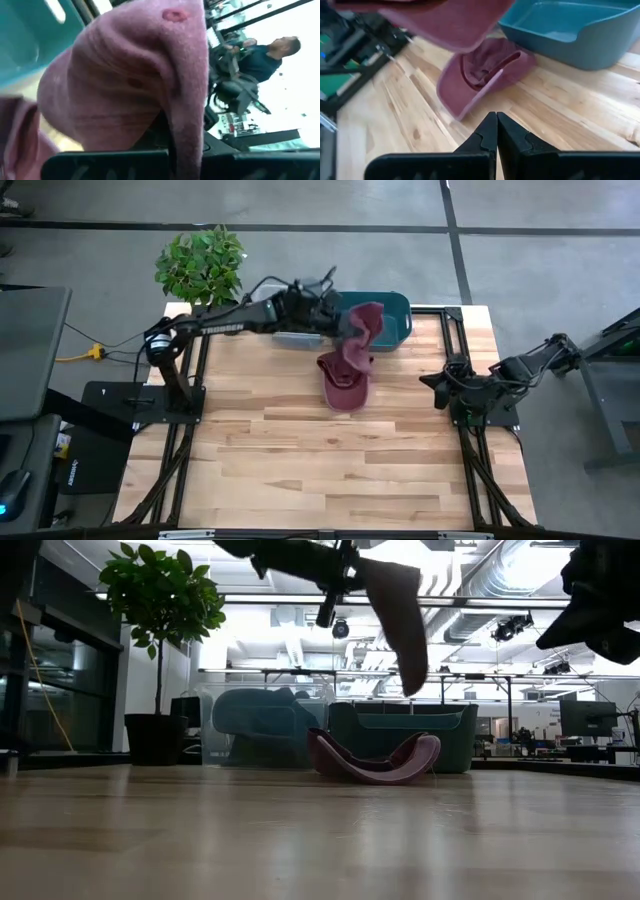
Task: Pick & Place hat
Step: Put the bottom red cap into the blue bin
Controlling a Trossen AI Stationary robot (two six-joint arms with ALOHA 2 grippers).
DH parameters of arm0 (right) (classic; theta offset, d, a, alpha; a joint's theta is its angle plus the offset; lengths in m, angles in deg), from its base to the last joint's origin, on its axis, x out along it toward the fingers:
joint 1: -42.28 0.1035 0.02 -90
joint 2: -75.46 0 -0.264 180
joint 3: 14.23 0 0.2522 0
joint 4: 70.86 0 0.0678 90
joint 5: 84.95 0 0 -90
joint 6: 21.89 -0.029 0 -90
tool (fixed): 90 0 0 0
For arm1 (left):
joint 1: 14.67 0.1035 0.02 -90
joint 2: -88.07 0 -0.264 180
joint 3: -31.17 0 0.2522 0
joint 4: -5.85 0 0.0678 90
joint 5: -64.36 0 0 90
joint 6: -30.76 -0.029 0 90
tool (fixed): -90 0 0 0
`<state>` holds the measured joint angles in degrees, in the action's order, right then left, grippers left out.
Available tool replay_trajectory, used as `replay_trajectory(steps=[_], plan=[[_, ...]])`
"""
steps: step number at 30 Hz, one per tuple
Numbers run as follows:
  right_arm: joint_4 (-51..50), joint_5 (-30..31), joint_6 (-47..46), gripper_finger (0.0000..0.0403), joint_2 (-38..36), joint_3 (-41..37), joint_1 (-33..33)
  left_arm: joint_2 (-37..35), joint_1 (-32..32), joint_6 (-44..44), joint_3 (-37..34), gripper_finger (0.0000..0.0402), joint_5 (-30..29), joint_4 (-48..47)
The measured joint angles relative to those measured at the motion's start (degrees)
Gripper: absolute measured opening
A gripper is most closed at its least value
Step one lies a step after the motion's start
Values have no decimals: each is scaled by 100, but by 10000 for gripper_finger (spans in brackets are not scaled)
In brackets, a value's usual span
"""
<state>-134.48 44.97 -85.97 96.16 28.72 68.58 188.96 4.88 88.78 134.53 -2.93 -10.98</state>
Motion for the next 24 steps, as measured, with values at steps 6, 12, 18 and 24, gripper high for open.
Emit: replay_trajectory(steps=[6,12,18,24], plan=[[713,155,536,0,-282,0,1,360,516,-119,489,0,812,338],[1392,488,1011,0,-293,-121,0,786,816,-247,1317,0,1486,595],[2582,754,1038,0,-530,-1090,-1,1519,979,-255,2069,0,2141,540],[3953,1073,1463,0,-529,-1722,-3,1961,1099,-229,2365,0,2324,634]])
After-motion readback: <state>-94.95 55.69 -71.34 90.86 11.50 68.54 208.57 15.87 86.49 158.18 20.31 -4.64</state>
